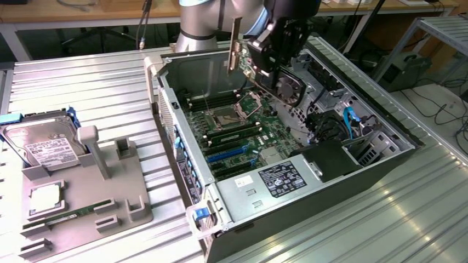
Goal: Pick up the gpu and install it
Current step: 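Insert the gpu into the slot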
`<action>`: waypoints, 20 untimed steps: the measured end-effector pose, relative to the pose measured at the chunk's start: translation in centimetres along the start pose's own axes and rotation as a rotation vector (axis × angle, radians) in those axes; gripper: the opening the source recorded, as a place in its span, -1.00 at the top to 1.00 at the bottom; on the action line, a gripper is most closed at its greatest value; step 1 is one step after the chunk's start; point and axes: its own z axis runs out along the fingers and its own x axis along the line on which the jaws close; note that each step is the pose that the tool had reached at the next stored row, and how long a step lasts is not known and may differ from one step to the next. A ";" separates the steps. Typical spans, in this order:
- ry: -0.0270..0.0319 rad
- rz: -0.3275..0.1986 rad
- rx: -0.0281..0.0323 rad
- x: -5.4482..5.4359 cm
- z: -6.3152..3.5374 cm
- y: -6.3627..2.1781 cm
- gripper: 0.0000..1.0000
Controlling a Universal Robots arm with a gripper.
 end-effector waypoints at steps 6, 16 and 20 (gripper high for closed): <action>-0.0040 -0.054 -0.0020 0.0 0.00 0.00 0.45; -0.0100 -0.137 -0.0051 0.0 0.00 0.00 0.45; -0.0125 -0.171 -0.0064 0.0 0.00 0.00 0.45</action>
